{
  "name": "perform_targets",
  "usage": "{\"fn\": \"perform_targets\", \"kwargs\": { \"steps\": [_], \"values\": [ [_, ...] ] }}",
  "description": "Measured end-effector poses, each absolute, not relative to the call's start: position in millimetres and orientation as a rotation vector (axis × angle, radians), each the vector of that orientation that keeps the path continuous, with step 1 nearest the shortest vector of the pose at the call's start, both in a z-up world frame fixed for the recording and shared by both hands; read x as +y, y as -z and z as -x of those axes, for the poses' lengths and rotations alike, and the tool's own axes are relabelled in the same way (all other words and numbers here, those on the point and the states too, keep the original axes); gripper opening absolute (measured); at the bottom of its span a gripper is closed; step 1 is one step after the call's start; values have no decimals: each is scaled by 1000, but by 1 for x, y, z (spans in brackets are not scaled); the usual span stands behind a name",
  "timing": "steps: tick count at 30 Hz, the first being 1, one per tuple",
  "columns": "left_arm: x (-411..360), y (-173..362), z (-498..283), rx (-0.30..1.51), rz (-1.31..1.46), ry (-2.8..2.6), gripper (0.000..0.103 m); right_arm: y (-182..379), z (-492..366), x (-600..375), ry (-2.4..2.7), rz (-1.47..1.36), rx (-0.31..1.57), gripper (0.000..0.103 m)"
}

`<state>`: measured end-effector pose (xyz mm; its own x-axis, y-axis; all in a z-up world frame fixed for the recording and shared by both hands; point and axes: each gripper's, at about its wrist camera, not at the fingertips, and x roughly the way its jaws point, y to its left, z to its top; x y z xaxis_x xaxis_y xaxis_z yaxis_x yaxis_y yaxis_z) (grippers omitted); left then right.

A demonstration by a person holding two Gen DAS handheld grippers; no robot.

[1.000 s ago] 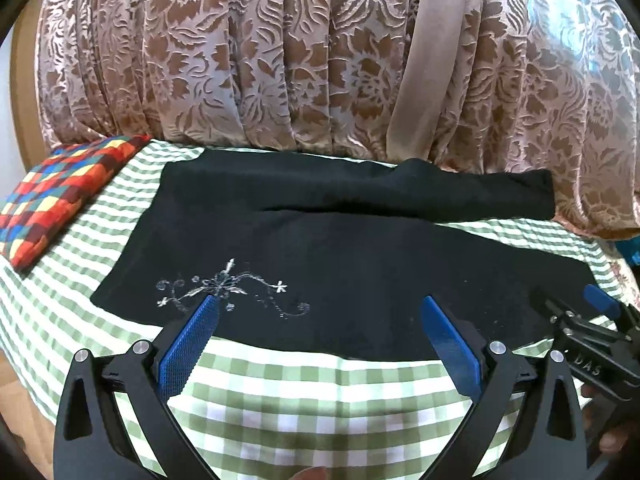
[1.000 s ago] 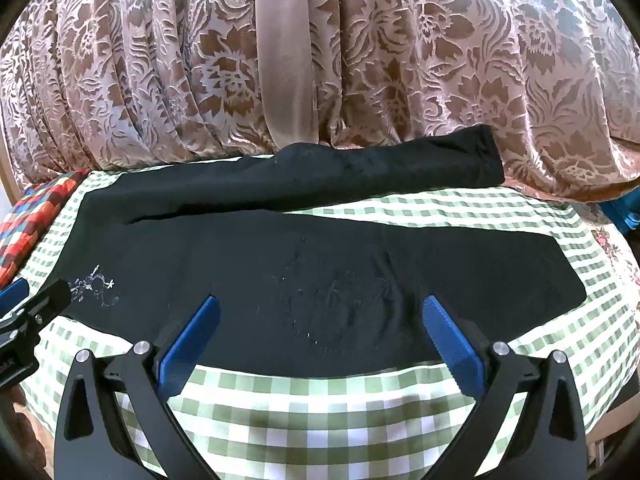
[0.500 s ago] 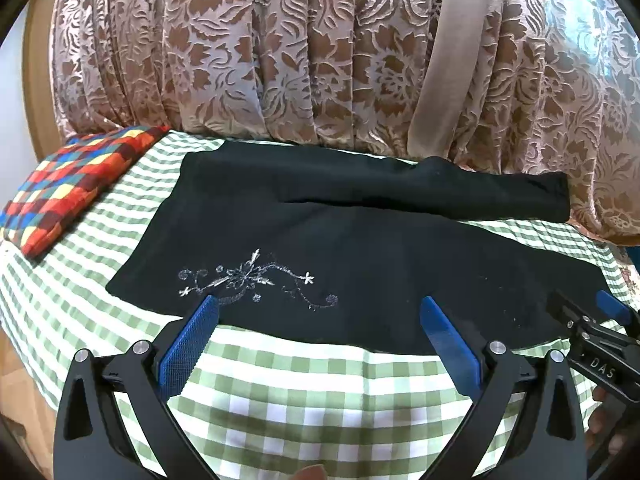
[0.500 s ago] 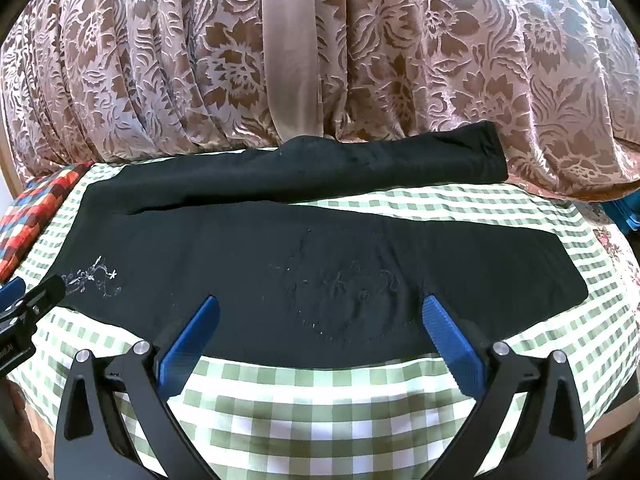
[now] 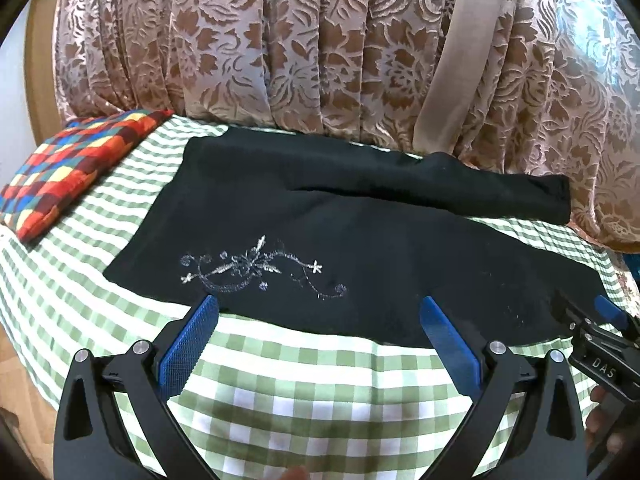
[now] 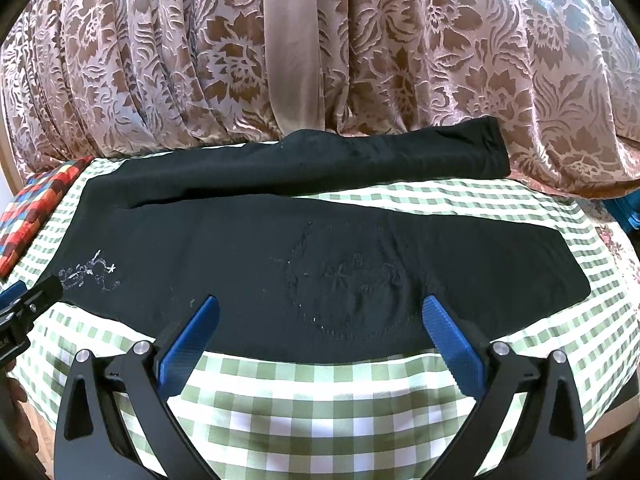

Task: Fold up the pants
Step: 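Close the left gripper on the pants edge while the right gripper grasps the pants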

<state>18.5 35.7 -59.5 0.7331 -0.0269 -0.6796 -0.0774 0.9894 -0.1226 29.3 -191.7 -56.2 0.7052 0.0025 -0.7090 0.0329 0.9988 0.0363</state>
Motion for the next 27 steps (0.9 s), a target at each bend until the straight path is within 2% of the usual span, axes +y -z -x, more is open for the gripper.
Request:
{"fn": "perform_targets", "kwargs": {
  "steps": [6, 11, 14, 20, 21, 23, 27],
  "values": [
    [60, 81, -26, 845, 285, 10, 100, 61, -32, -196, 13, -59, 810, 101],
    [106, 93, -24, 849, 398, -60, 100, 66, -33, -204, -26, -115, 834, 101],
    [140, 95, -17, 818, 451, -113, 100, 72, -33, -216, -90, -192, 866, 101],
    [208, 111, -23, 877, 659, -191, 100, 87, -26, -260, -185, -393, 929, 101],
    [216, 113, -24, 869, 696, -198, 98, 88, -24, -267, -182, -414, 937, 101],
    [230, 117, -30, 866, 756, -224, 84, 93, -20, -286, -170, -459, 951, 101],
    [234, 129, -45, 892, 791, -243, 75, 106, -5, -343, -80, -614, 973, 101]
  ]
}}
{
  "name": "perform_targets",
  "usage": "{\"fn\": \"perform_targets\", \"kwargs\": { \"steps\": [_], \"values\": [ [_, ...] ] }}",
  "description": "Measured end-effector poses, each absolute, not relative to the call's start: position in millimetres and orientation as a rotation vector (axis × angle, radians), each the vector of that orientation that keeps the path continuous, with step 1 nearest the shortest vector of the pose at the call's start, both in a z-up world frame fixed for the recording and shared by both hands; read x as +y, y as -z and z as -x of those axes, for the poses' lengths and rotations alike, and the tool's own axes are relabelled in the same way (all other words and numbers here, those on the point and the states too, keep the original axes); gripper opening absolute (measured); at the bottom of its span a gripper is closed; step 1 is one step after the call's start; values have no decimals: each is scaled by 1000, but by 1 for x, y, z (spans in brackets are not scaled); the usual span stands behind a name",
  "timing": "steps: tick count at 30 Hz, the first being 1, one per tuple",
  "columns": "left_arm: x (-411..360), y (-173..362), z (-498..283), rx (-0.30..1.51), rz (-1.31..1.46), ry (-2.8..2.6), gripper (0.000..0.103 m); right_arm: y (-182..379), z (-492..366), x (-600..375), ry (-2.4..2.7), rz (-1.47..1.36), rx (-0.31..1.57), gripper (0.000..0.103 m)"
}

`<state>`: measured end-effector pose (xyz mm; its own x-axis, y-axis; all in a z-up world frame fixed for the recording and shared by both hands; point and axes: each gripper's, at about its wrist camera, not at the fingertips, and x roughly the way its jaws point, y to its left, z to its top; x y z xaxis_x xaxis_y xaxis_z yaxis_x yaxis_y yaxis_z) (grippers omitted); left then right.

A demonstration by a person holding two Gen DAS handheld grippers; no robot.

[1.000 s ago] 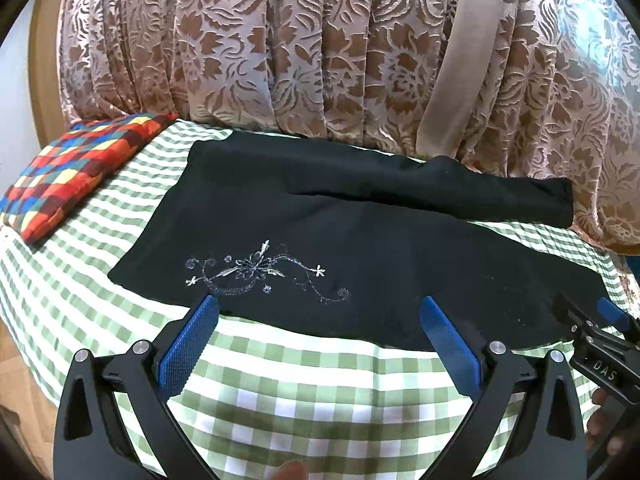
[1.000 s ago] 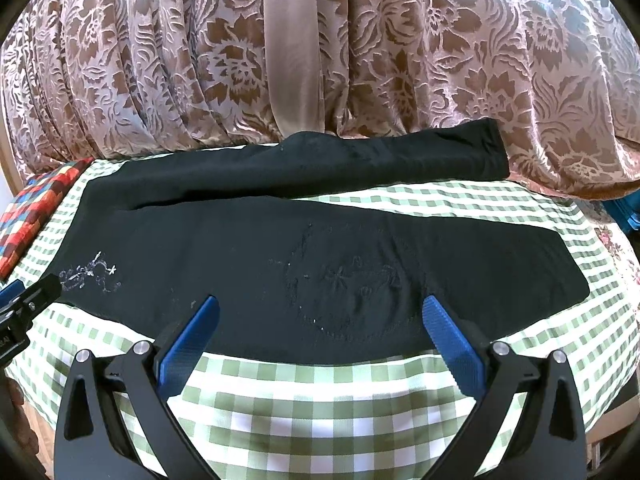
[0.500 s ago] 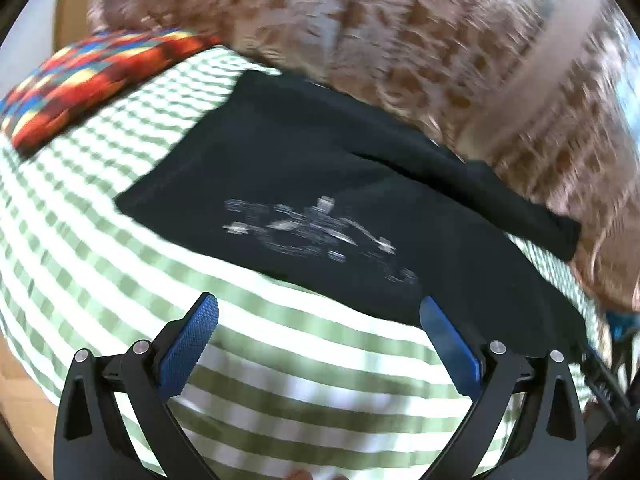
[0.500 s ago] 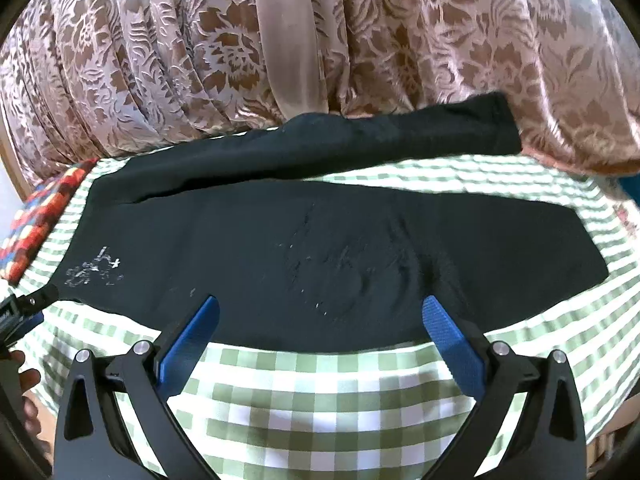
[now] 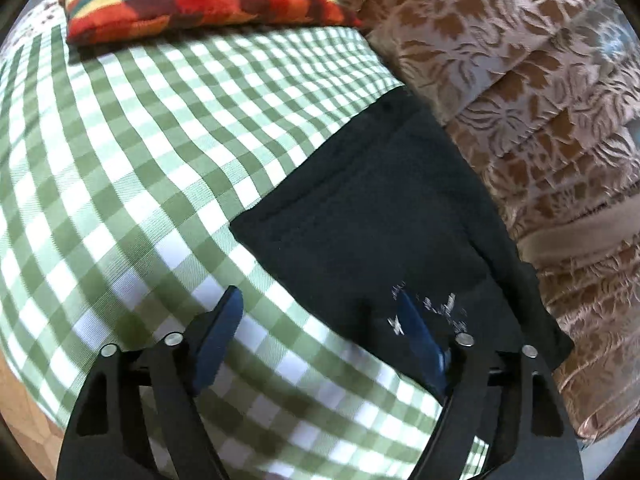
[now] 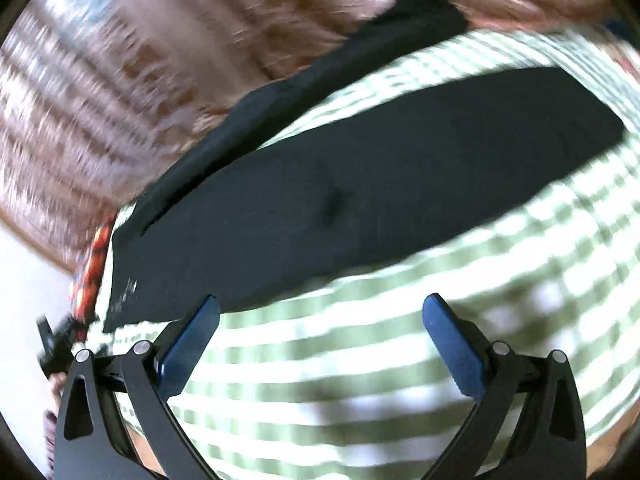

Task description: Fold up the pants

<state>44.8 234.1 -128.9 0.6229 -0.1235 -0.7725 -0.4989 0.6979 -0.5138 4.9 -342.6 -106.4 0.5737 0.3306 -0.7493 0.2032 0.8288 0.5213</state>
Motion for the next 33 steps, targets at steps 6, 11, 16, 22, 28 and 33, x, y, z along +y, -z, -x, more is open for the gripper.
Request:
{"fn": "perform_targets", "kwargs": {
  "steps": [6, 11, 16, 22, 28, 33],
  "values": [
    [233, 135, -61, 878, 738, -287, 50, 126, 4, -410, -10, -897, 943, 81],
    [240, 138, -71, 874, 791, -272, 5, 138, -22, -422, -49, -1019, 931, 58],
    [238, 121, -71, 849, 752, -263, 5, 148, -51, -421, -26, -1024, 938, 19],
    [238, 95, -59, 836, 701, -223, 5, 125, -42, -425, -13, -946, 907, 6],
    [239, 83, -31, 850, 679, -211, 4, 109, -8, -425, -9, -861, 950, 6],
    [233, 102, 2, 923, 655, -231, 4, 124, 26, -431, 27, -891, 1000, 8]
  ]
}}
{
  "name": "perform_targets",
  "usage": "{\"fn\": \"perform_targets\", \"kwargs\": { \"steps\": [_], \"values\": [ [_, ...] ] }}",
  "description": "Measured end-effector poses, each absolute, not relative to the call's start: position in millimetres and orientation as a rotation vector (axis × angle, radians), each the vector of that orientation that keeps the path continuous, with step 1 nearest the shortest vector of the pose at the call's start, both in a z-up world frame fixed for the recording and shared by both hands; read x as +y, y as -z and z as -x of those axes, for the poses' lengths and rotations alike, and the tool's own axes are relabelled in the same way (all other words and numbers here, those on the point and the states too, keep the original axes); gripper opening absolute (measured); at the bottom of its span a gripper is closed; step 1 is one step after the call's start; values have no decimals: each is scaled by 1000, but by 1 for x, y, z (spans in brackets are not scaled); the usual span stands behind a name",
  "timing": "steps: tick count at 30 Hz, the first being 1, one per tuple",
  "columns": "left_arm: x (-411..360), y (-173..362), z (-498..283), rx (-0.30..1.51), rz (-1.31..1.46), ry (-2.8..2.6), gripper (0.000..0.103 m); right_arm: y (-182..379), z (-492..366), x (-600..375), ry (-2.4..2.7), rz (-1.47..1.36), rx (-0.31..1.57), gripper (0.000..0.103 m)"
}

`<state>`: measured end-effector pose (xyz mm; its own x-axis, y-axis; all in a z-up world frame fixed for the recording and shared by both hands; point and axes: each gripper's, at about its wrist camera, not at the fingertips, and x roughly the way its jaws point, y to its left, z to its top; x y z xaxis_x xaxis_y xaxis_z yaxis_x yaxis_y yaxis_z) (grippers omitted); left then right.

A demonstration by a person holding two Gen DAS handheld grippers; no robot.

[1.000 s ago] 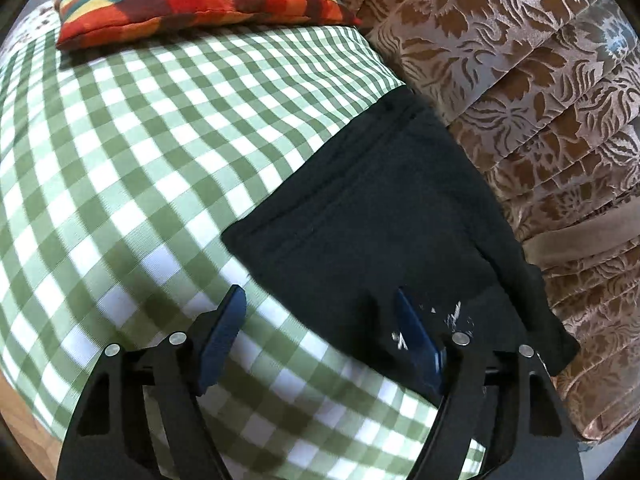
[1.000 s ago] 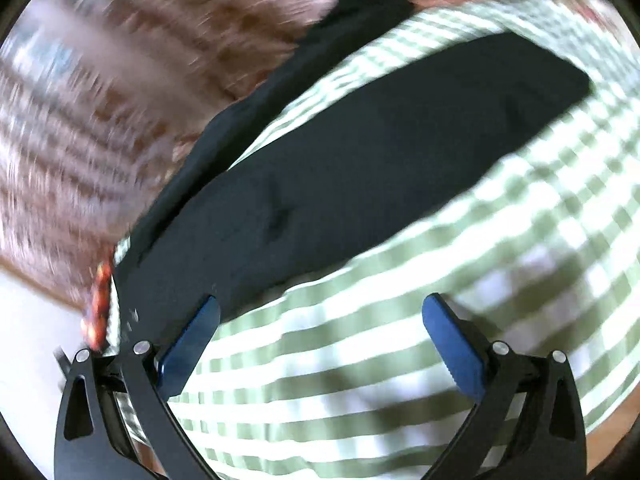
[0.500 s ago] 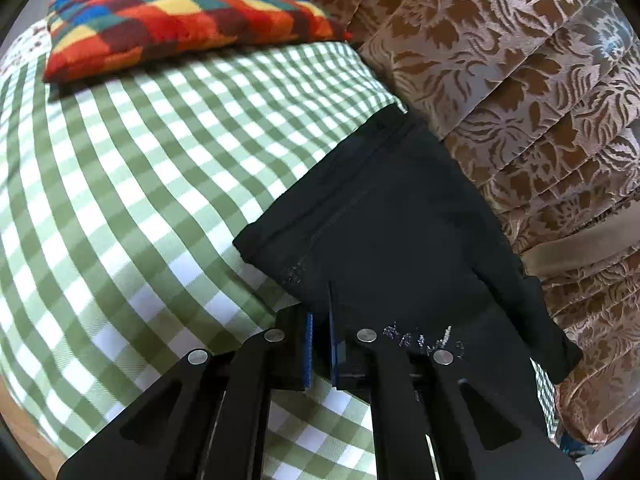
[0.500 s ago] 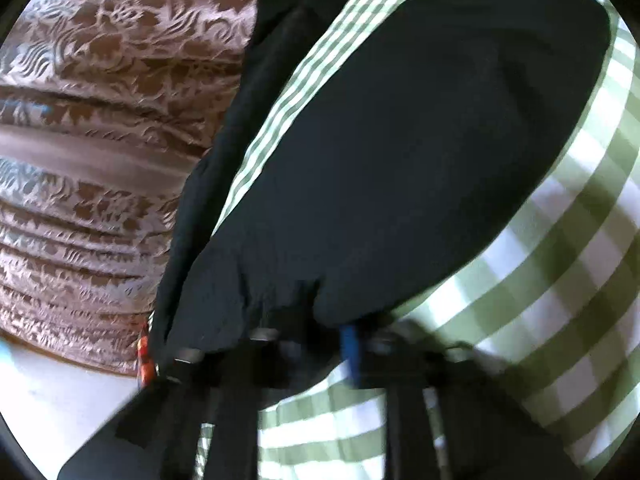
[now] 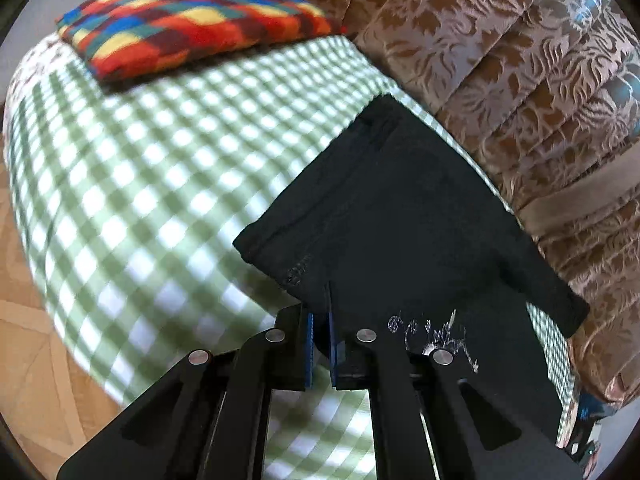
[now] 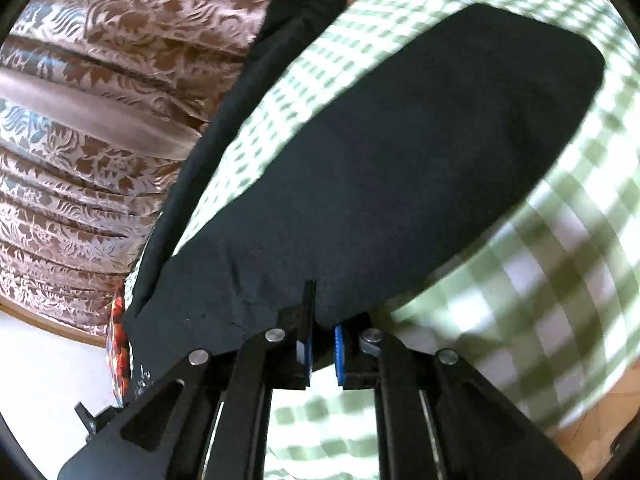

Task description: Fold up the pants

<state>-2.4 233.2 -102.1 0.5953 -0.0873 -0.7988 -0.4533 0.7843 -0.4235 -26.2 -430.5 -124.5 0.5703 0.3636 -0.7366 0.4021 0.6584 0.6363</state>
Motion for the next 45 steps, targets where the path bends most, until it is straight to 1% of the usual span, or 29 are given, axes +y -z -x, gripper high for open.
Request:
{"fn": "perform_targets", "kwargs": {
  "steps": [1, 2, 3, 4, 6, 7, 8, 10, 12, 14, 18, 19, 22, 24, 25, 26, 27, 28, 29, 31, 33, 37, 39, 43, 45],
  "values": [
    [232, 107, 8, 939, 645, -239, 5, 126, 29, -435, 37, -906, 996, 11],
    [231, 112, 10, 952, 641, -241, 5, 127, 33, -442, 58, -926, 985, 19],
    [231, 117, 11, 960, 643, -245, 4, 129, 37, -453, 93, -953, 966, 22],
    [232, 121, 11, 966, 645, -247, 5, 131, 39, -464, 127, -972, 950, 25],
    [229, 125, 6, 983, 621, -256, 5, 132, 43, -491, 212, -996, 910, 26],
    [227, 124, 4, 987, 604, -262, 6, 132, 43, -505, 252, -1004, 888, 31],
    [225, 122, 2, 992, 585, -266, 6, 132, 42, -515, 282, -1012, 871, 33],
    [220, 118, 0, 997, 548, -274, 6, 132, 36, -539, 350, -1011, 847, 33],
    [217, 115, -1, 1003, 514, -276, 6, 132, 26, -555, 403, -985, 846, 27],
    [215, 112, 0, 1005, 495, -277, 6, 131, 18, -563, 415, -956, 856, 7],
    [216, 105, 1, 998, 486, -277, 6, 103, 25, -561, 413, -856, 795, 6],
    [216, 107, 0, 1008, 480, -276, 6, 102, 29, -562, 441, -835, 804, 6],
    [209, 118, -5, 1031, 423, -286, 6, 126, 32, -566, 499, -833, 903, 6],
    [209, 118, -4, 1024, 416, -283, 8, 127, 31, -561, 506, -804, 898, 7],
    [211, 116, -2, 1018, 421, -274, 8, 124, 31, -560, 503, -804, 896, 15],
    [215, 114, 1, 1008, 440, -262, 16, 122, 32, -559, 501, -807, 893, 30],
    [218, 112, 4, 1006, 448, -267, 23, 117, 33, -559, 506, -805, 884, 41],
    [224, 108, 9, 996, 447, -291, 37, 111, 36, -561, 526, -794, 873, 59],
    [229, 103, 12, 982, 444, -319, 42, 102, 38, -560, 560, -775, 858, 69],
    [247, 88, 23, 923, 464, -371, 42, 80, 43, -559, 614, -722, 803, 73],
    [262, 74, 28, 875, 503, -387, 42, 60, 38, -546, 597, -672, 763, 74],
    [275, 47, 8, 801, 545, -310, 42, 38, 10, -497, 426, -595, 750, 79],
    [271, 36, -17, 781, 539, -253, 42, 37, -13, -460, 287, -570, 772, 81],
    [266, 18, -74, 763, 584, -128, 42, 57, -55, -384, 64, -508, 876, 81],
    [266, 14, -116, 773, 596, -78, 42, 69, -73, -352, -16, -497, 922, 81]
  ]
}}
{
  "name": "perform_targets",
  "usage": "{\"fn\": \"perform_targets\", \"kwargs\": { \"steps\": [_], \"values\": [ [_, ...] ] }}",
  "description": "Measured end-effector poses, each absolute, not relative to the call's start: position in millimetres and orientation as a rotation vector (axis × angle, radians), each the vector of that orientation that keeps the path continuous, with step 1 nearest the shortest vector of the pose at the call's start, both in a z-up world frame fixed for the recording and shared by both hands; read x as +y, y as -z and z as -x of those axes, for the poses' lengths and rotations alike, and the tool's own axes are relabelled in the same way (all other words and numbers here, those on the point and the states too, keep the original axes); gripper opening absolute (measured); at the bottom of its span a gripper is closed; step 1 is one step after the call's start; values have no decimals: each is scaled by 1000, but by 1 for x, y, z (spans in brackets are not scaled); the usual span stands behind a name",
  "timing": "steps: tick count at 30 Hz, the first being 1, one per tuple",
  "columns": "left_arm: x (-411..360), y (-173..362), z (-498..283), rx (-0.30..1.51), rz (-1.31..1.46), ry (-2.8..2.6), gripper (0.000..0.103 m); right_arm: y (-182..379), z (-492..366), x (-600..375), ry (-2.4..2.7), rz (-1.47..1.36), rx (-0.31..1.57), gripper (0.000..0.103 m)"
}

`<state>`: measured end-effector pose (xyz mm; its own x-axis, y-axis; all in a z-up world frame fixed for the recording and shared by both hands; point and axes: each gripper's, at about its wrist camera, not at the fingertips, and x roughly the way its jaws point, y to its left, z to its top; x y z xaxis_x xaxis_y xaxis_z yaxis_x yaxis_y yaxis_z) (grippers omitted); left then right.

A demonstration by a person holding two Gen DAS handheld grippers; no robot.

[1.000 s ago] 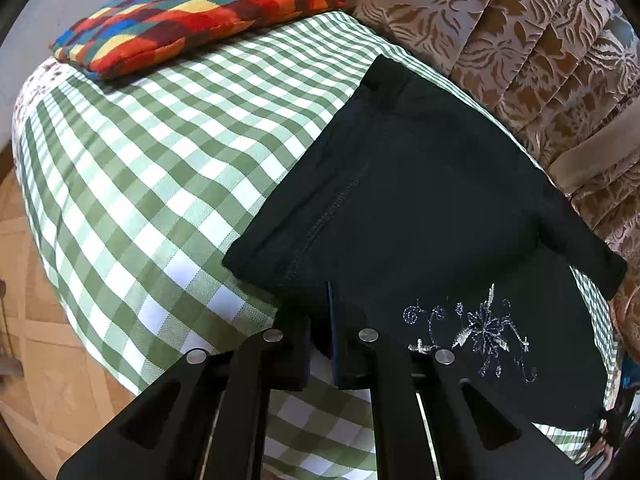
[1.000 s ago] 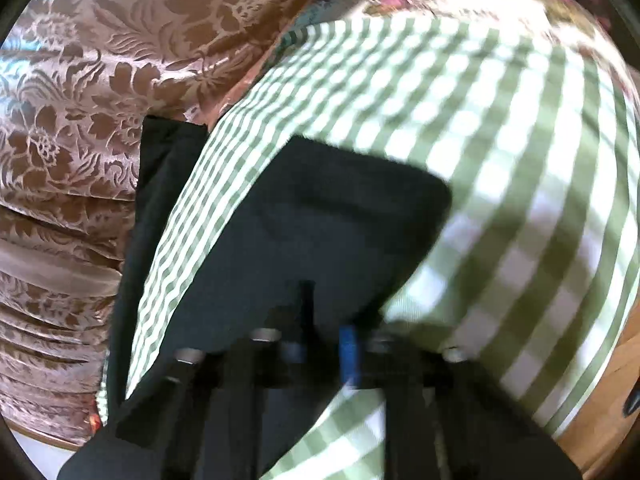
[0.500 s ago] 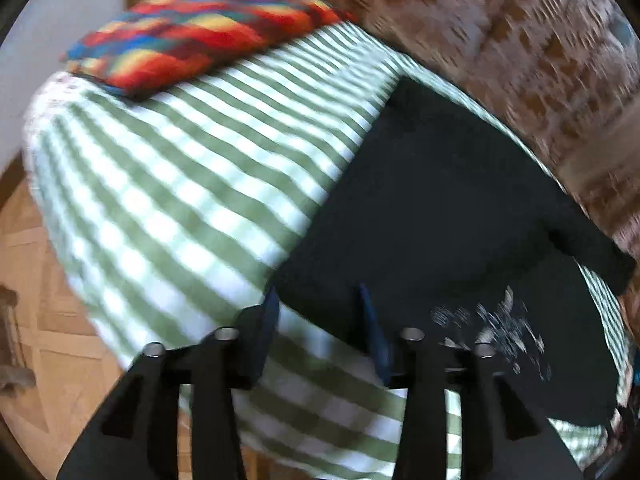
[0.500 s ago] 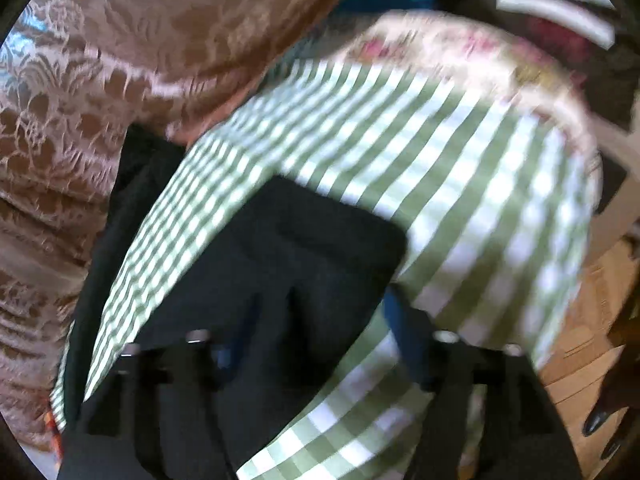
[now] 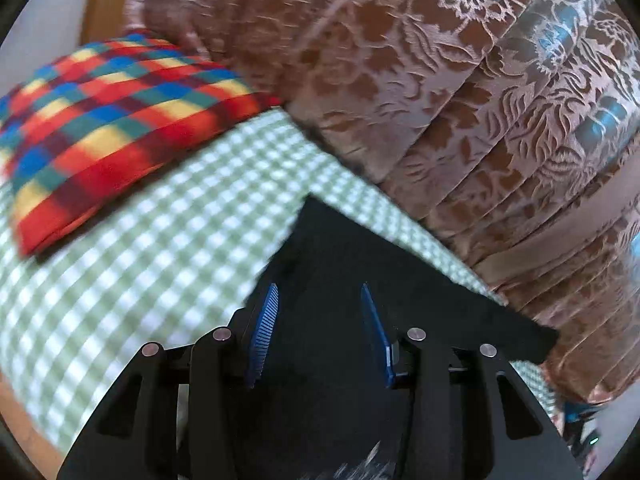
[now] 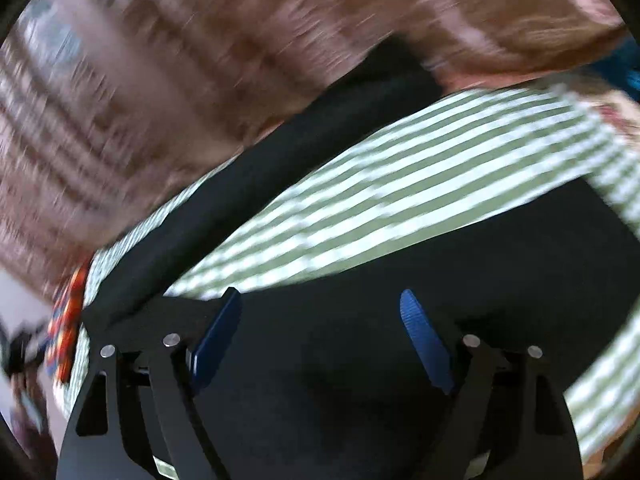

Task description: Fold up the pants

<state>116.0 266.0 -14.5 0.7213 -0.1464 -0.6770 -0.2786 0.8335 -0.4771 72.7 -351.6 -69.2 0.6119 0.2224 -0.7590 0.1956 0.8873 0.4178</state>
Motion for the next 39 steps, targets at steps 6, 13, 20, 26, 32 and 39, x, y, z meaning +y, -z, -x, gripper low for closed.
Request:
{"fn": "perform_targets", "kwargs": {
  "steps": [6, 13, 20, 26, 32, 39],
  "values": [
    [271, 30, -232, 921, 587, -89, 42, 92, -100, -299, -130, -461, 1000, 83],
    [282, 79, -318, 1102, 587, -163, 42, 124, -112, -299, -109, -530, 1084, 84],
    [270, 109, -353, 1169, 509, -228, 9, 130, -114, -298, -99, -542, 1084, 90],
    [235, 50, -316, 923, 392, -84, 7, 133, -113, -294, -102, -510, 1074, 90],
    [192, -18, -215, 661, 243, 149, 5, 132, -114, -294, -112, -512, 1080, 88],
    [179, -29, -96, 572, 219, 338, 4, 120, -144, -285, -268, -547, 1086, 55]
  ]
}}
